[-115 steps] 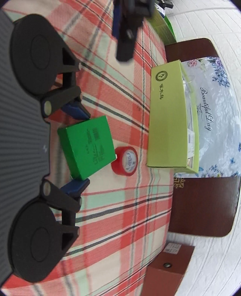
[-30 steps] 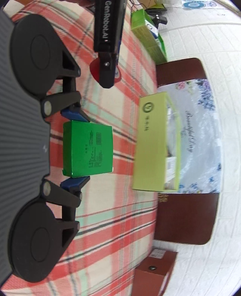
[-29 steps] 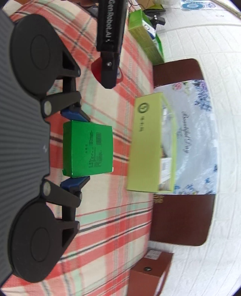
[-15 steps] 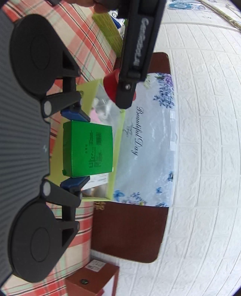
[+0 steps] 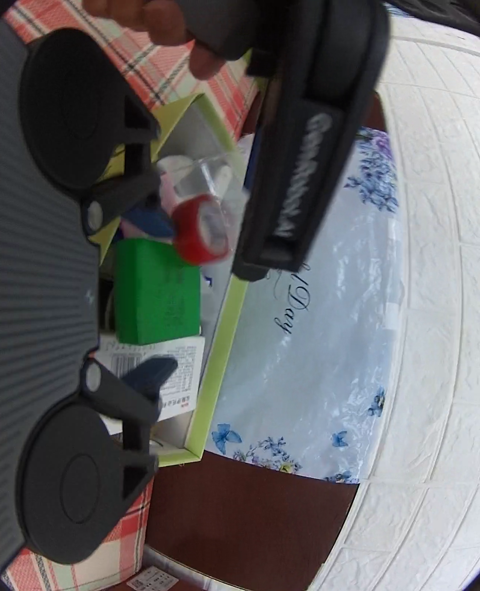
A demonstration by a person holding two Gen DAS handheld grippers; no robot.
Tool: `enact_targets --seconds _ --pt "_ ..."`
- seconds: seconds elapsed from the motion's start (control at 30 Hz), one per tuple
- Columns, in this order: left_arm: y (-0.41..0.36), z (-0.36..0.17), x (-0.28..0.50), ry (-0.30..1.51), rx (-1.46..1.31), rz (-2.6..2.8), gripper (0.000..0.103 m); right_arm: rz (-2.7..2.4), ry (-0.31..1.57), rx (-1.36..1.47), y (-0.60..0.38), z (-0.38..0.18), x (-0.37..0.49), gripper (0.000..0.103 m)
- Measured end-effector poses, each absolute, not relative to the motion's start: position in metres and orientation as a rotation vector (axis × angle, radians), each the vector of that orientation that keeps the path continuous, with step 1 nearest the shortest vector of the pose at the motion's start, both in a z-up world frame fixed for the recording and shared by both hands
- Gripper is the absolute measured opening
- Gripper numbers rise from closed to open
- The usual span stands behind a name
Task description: Organize objects
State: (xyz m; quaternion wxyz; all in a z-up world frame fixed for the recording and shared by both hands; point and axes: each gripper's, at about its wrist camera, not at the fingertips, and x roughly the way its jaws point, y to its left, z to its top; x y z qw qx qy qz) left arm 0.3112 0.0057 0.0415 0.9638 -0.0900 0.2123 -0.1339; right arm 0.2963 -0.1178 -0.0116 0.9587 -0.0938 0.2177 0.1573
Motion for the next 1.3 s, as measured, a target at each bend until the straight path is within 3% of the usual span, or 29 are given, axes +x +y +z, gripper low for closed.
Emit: enact_targets --seconds 0.07,0.1,0.27,0.5,0.87,1.3 --pt "0.010 0.044 0.303 0.416 -0.180 -0.250 0.083 0.308 0.381 -0.192 -0.121 -0.014 0.285 0.102" --pt "0.011 0.045 0.299 0.411 -0.176 -0.238 0.083 0.300 0.361 -0.190 -0.124 -0.014 0.280 0.103" --pt "0.013 0.057 0.265 0.383 -0.157 -0.217 0.085 0.273 0.370 -0.156 -0.137 -0.008 0.257 0.103" --pt "0.009 0.070 0.189 0.428 -0.143 -0.148 0.097 0.212 0.430 -0.149 -0.153 0.015 0.200 0.103" --pt "0.000 0.034 0.076 0.567 -0.126 -0.075 0.098 0.144 0.553 -0.062 -0.188 0.009 0.075 0.103" --pt "-0.005 0.039 0.050 0.530 0.047 0.039 0.098 0.118 0.527 -0.081 -0.183 0.014 0.038 0.103"
